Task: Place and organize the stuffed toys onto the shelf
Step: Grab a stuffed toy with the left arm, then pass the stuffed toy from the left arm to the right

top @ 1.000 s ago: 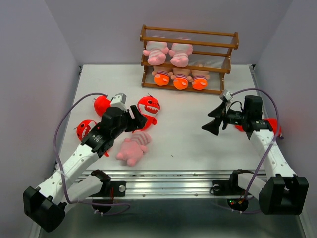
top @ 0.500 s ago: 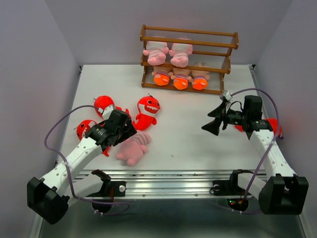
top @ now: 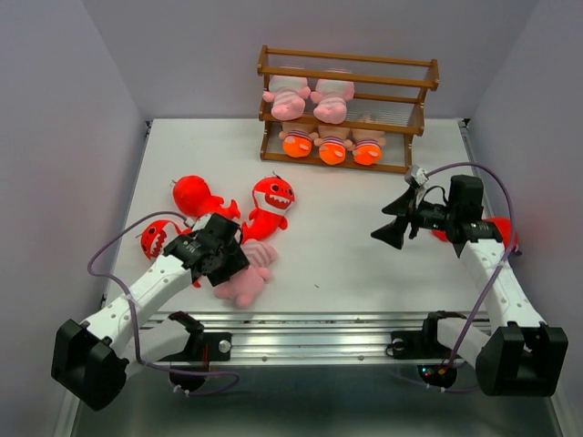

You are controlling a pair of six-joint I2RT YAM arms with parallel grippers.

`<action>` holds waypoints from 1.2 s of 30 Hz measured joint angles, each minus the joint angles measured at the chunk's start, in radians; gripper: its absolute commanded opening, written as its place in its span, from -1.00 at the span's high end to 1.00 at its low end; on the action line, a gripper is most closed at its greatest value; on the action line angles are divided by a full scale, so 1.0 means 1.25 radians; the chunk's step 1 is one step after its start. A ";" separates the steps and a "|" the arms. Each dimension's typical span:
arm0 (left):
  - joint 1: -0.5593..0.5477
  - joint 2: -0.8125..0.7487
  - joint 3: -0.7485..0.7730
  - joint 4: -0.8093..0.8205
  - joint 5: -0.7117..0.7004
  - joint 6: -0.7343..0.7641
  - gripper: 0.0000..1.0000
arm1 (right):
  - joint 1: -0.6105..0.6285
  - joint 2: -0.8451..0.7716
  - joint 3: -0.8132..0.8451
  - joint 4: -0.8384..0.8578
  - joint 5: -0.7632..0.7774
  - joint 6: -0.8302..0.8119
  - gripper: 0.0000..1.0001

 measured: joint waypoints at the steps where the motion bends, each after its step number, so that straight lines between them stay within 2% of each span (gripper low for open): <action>1: 0.000 0.008 -0.016 0.009 0.013 0.002 -0.26 | 0.000 -0.001 0.000 0.000 0.000 0.000 -1.00; 3: 0.000 0.036 -0.038 0.027 0.033 0.005 0.09 | 0.000 -0.004 0.000 0.000 -0.002 0.000 -1.00; 4: 0.000 0.052 -0.041 0.036 0.041 0.006 0.17 | 0.000 -0.004 0.000 0.000 -0.002 0.000 -1.00; 6: 0.003 0.087 -0.044 0.071 0.070 0.017 0.65 | 0.000 -0.006 0.000 0.000 -0.002 0.000 -1.00; 9: 0.005 0.110 -0.043 0.116 0.113 0.042 0.88 | 0.000 -0.009 0.000 0.000 -0.002 0.000 -1.00; 12: 0.005 0.112 -0.041 0.133 0.145 0.074 1.00 | 0.000 -0.011 0.000 -0.002 -0.003 -0.001 -1.00; 17: 0.004 0.092 -0.036 0.172 0.260 0.164 1.00 | 0.000 -0.013 0.000 -0.041 -0.049 -0.052 -1.00; 20: -0.009 0.066 -0.045 0.237 0.376 0.199 1.00 | 0.010 -0.010 0.008 -0.130 -0.090 -0.170 -1.00; 23: -0.061 0.076 -0.043 0.312 0.470 0.218 1.00 | 0.056 0.004 0.019 -0.244 -0.123 -0.334 -1.00; 25: -0.112 0.124 -0.023 0.342 0.507 0.231 1.00 | 0.118 0.022 0.021 -0.319 -0.128 -0.448 -1.00; 29: -0.197 0.259 0.059 0.385 0.543 0.251 1.00 | 0.200 0.063 0.021 -0.398 -0.118 -0.565 -1.00; 36: -0.227 0.443 0.199 0.433 0.581 0.295 1.00 | 0.218 0.065 0.021 -0.420 -0.086 -0.612 -1.00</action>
